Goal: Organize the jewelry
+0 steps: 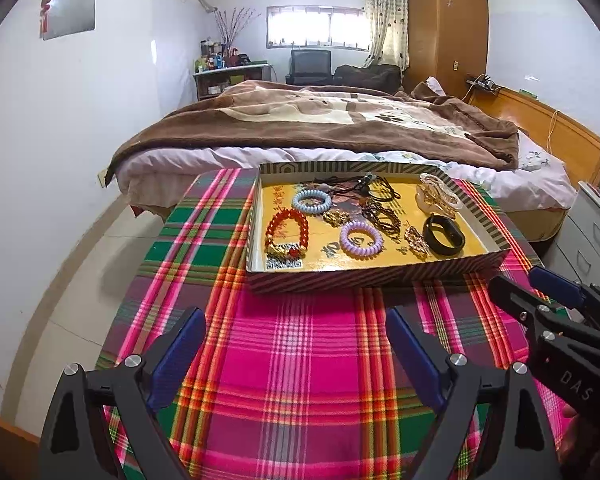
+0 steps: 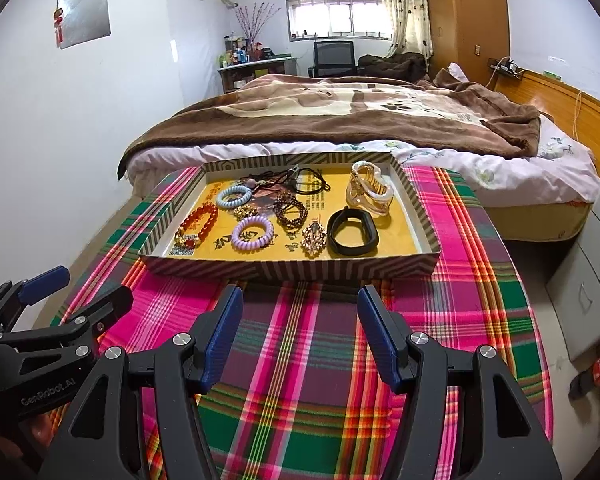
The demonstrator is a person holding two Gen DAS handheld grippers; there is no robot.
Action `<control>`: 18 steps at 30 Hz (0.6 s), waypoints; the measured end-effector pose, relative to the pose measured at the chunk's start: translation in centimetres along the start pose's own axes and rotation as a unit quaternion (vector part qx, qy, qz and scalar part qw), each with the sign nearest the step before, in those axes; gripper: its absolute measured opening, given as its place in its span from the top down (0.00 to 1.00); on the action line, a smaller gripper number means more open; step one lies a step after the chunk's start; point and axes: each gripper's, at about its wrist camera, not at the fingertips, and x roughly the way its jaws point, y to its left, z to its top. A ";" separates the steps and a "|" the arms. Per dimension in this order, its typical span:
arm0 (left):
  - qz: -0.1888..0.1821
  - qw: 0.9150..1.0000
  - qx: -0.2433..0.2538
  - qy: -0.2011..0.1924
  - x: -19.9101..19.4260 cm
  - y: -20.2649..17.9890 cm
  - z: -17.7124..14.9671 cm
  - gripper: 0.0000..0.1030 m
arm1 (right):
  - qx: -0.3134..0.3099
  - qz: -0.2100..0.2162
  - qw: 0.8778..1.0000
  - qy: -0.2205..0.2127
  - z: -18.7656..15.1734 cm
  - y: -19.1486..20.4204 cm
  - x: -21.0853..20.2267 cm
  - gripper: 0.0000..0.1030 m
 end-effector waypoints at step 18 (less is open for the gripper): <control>0.008 1.000 -0.010 0.014 0.2 -0.1 -0.5 0.11 | 0.001 -0.003 1.000 -0.001 -0.3 0.1 -0.3 0.42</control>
